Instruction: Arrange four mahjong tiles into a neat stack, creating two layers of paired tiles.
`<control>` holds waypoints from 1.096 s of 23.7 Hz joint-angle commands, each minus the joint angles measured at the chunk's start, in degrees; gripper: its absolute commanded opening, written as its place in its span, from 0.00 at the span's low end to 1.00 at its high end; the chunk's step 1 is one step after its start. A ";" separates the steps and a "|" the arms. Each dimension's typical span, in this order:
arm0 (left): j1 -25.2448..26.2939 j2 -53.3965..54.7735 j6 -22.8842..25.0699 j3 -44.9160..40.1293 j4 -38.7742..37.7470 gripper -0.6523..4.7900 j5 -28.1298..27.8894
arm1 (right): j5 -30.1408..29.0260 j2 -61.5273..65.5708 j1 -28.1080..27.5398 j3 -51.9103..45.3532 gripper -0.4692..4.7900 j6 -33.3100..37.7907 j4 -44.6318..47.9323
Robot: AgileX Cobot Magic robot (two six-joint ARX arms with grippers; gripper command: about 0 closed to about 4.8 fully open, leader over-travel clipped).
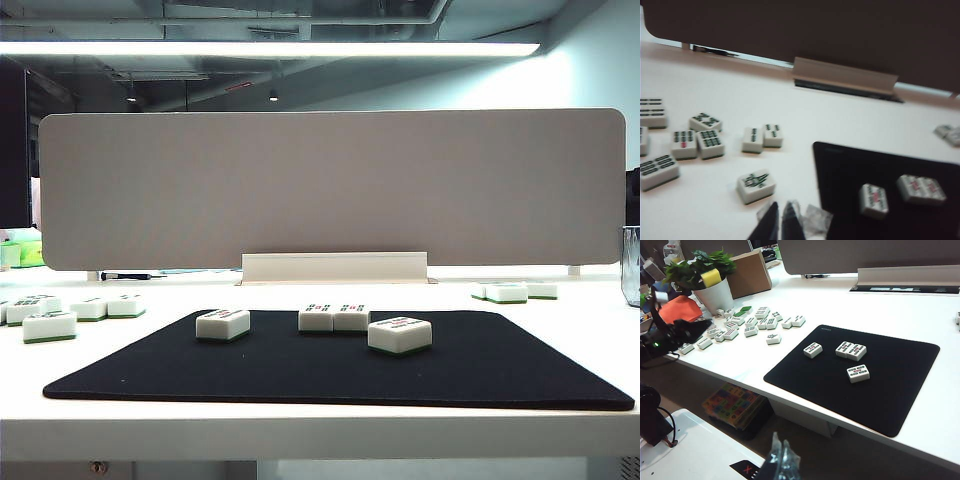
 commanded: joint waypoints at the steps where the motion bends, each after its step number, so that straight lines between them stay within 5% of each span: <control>1: 0.04 3.85 -3.13 4.72 0.90 0.16 4.02 | -0.13 -0.72 0.07 0.17 0.09 0.07 0.66; 12: 0.04 23.78 -3.15 21.40 2.95 0.16 17.86 | -0.13 -0.72 0.07 0.17 0.09 0.07 0.66; 26: -0.13 49.77 -3.08 41.81 8.35 0.11 28.28 | -0.11 -0.72 0.07 0.17 0.09 0.07 0.66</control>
